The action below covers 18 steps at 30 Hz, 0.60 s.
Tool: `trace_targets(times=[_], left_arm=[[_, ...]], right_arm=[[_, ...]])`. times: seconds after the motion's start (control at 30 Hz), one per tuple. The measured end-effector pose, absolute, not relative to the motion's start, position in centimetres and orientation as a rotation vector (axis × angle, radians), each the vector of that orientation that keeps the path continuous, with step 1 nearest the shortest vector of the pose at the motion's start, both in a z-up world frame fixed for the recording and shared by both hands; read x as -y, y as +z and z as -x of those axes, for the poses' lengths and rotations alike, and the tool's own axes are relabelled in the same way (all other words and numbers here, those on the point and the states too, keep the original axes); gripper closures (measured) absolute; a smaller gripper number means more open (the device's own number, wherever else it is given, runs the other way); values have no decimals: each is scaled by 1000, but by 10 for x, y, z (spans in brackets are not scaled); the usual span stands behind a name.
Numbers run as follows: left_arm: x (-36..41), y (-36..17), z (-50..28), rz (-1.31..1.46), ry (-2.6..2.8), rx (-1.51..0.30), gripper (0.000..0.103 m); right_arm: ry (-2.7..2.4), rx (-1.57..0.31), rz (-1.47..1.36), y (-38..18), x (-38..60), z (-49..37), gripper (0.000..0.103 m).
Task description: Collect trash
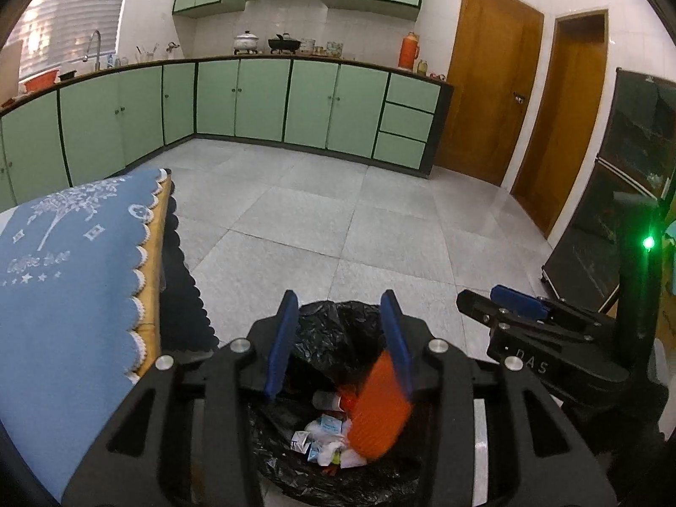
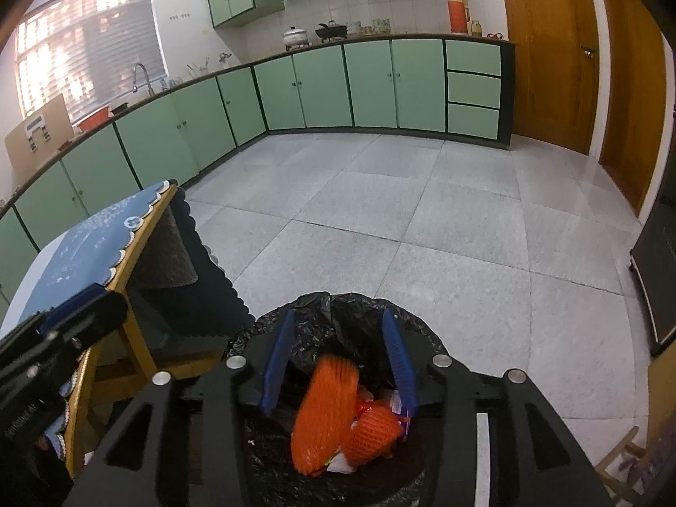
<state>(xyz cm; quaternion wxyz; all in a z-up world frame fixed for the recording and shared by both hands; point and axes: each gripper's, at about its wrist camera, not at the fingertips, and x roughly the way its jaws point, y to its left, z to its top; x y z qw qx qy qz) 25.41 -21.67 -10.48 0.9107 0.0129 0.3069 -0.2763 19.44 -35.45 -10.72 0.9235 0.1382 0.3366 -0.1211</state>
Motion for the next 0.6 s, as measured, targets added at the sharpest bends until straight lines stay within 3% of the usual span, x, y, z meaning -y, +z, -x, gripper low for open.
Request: trace_targets(times=[0.17, 0.27, 0.5, 0.6], left_arm=[[206, -86, -243, -14, -558, -594, 55], [196, -74, -233, -11, -550, -570, 49], [160, -48, -205, 14, -494, -532, 34], [143, -37, -189, 15, -466, -513, 27]], right_arm=[[-242, -672, -286, -97, 351, -188, 59], [-241, -653, -280, -86, 346, -180, 52], [-230, -609, -252, -55, 326, -158, 30], [-217, -584, -243, -41, 314, -142, 15]])
